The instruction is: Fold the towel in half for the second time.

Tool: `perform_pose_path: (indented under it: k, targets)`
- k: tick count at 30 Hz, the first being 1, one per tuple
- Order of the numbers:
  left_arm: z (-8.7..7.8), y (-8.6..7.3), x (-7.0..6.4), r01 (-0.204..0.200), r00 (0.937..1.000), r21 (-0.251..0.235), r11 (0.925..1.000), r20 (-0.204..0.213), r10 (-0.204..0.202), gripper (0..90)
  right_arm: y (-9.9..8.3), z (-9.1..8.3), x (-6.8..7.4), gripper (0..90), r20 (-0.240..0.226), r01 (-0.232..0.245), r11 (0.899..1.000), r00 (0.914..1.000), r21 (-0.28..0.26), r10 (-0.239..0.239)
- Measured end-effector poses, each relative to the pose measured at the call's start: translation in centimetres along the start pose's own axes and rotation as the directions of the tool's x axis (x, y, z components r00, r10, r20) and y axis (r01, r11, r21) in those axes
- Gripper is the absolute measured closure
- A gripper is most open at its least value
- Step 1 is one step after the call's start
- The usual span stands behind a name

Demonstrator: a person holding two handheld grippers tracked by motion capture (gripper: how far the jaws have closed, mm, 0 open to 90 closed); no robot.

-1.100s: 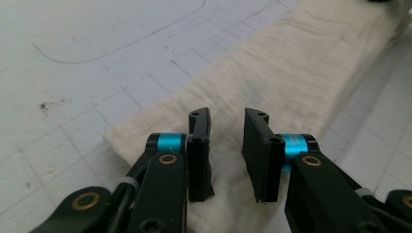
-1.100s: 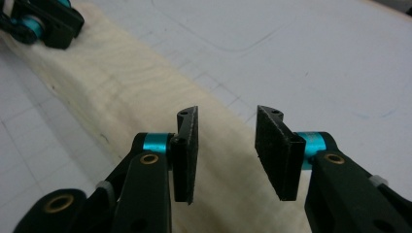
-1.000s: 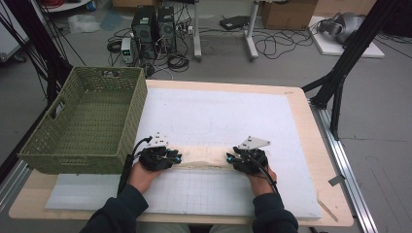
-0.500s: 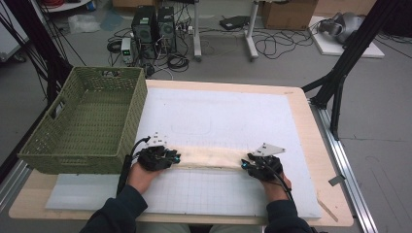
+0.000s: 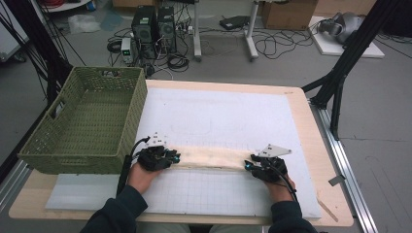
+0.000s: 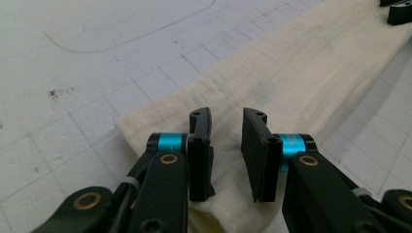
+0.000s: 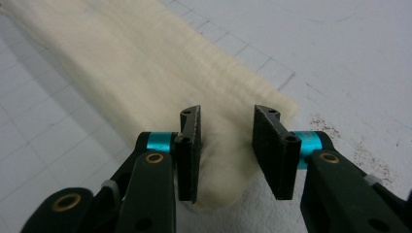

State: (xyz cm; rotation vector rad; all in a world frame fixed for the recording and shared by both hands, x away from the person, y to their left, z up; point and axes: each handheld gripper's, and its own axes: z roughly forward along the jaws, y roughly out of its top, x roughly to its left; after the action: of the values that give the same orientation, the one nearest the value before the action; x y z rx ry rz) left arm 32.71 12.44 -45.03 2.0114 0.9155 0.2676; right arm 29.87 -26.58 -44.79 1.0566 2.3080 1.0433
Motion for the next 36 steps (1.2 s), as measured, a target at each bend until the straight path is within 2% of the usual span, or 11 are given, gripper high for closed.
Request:
perform_pose_path:
  k: [8,13,15,21,26,31,36]
  targets:
    - [0.0,-0.1,-0.2,-0.007,0.9999,-0.01,0.9999,-0.014,0.006,73.1,-0.2,0.0,0.0,61.8,0.002,-0.012,1.0,0.9999,-0.012,0.012]
    - [-0.1,-0.1,-0.3,-0.015,0.9998,-0.009,0.9998,-0.011,0.015,72.4,-0.2,-0.1,-0.1,54.1,0.009,-0.021,1.0,0.9997,-0.013,0.021]
    - [-0.2,-0.1,-0.2,-0.012,0.9999,-0.013,0.9998,-0.001,0.012,70.2,-0.1,-0.3,-0.1,50.9,0.011,-0.024,1.0,0.9996,-0.018,0.024]
    - [-0.7,0.1,-0.1,-0.012,0.9999,-0.083,0.9965,0.004,0.012,57.8,0.3,-1.3,-0.5,44.6,0.029,-0.033,0.997,0.999,-0.073,0.035]
    - [-1.9,0.7,0.2,0.006,1.0,-0.183,0.9832,0.003,-0.005,49.6,0.5,-2.3,-1.0,40.8,0.041,-0.053,0.99,0.9975,-0.127,0.058]
    - [-3.3,1.2,1.0,0.019,0.9998,-0.276,0.9609,-0.005,-0.022,42.3,0.7,-3.0,-1.3,38.6,0.049,-0.06,0.985,0.9964,-0.162,0.069]
    - [-4.2,1.4,1.6,0.044,0.9986,-0.322,0.9457,-0.016,-0.051,36.2,0.9,-3.4,-1.3,37.8,0.061,-0.051,0.984,0.9962,-0.17,0.062]
